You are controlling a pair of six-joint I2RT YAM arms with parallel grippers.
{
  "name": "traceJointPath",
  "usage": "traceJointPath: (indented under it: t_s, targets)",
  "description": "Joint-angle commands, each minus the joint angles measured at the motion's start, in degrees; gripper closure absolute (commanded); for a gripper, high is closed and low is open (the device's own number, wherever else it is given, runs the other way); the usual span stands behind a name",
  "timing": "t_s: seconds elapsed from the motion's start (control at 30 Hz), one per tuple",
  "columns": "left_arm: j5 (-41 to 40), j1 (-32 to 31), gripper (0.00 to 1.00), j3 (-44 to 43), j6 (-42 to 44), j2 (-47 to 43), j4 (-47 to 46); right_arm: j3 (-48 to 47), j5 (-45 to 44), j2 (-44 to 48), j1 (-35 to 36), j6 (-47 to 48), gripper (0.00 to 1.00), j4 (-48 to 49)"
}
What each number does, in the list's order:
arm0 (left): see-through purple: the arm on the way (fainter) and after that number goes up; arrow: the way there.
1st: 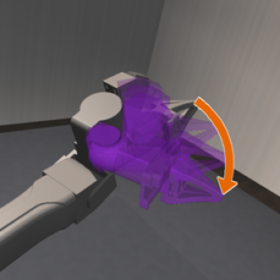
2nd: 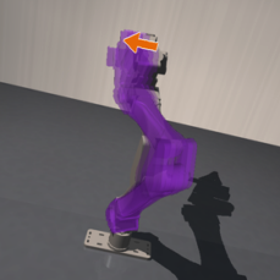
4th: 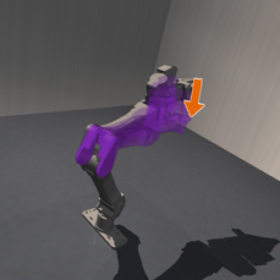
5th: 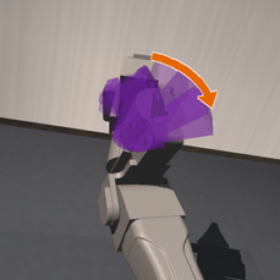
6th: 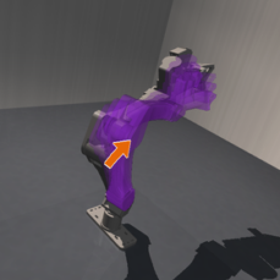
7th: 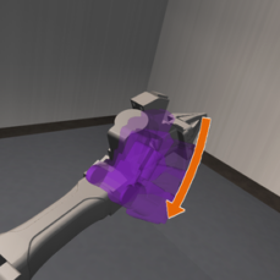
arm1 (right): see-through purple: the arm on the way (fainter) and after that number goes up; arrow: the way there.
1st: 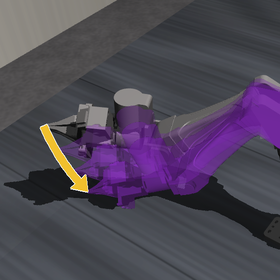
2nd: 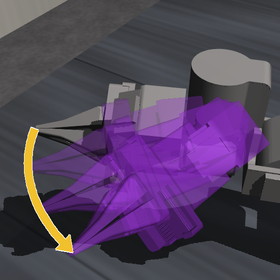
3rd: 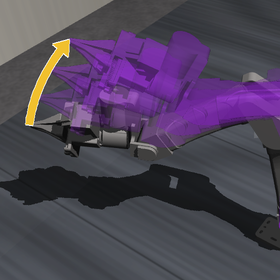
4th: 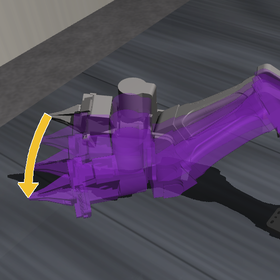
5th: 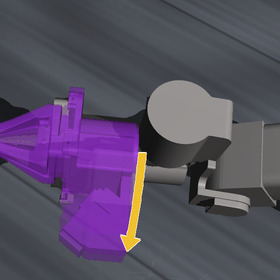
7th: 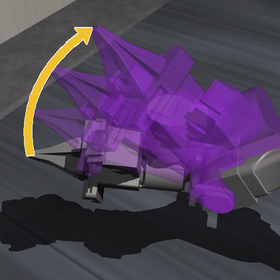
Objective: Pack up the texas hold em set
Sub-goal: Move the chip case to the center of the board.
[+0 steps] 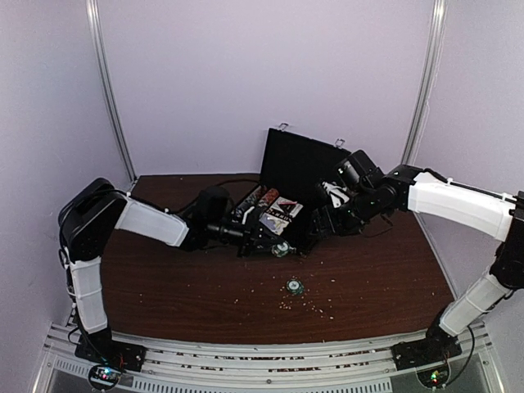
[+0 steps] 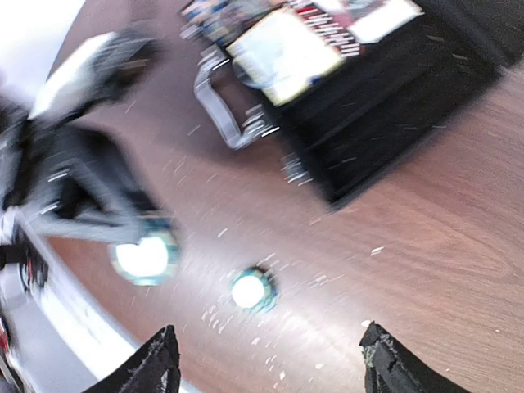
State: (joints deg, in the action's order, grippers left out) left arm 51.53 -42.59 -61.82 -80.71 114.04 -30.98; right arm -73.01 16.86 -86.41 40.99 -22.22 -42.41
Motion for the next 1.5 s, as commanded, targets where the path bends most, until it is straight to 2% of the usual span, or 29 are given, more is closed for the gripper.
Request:
traceJointPath:
  t_s: [0.0,0.2,0.4,0.53,0.83,1.07,1.27,1.47]
  targets:
    - [-7.4,2.3,1.00,-5.0,15.8,-4.8,15.1,2.1,-4.7,-1.3,-3.7,-10.5,0.25,6.2]
    - [-13.8,2.8,1.00,-18.2,32.0,-2.4,30.9,0.9,-8.4,-8.8,-7.7,-19.1,0.28,10.7]
    - [-18.8,3.0,1.00,-35.8,47.1,5.3,44.5,-3.1,-10.0,-16.8,-10.4,-20.4,0.31,12.7]
    - [-19.3,3.0,1.00,-41.3,52.9,8.9,46.0,-7.3,-10.4,-21.6,-11.7,-18.9,0.34,12.8]
    - [-21.4,3.0,1.00,-41.6,58.6,9.7,48.3,-15.9,-14.1,-31.0,-12.3,-15.1,0.44,6.6]
    - [-22.5,3.0,1.00,-39.5,59.5,7.7,48.4,-15.1,-17.4,-31.4,-12.3,-15.4,0.47,5.2]
    - [-23.5,2.9,1.00,-38.4,60.6,5.6,48.4,-15.4,-15.1,-34.6,-12.3,-13.8,0.64,8.2]
    - [-24.6,3.0,1.00,-37.2,62.2,4.1,48.5,-17.4,-13.9,-37.2,-12.2,-9.9,0.72,8.5]
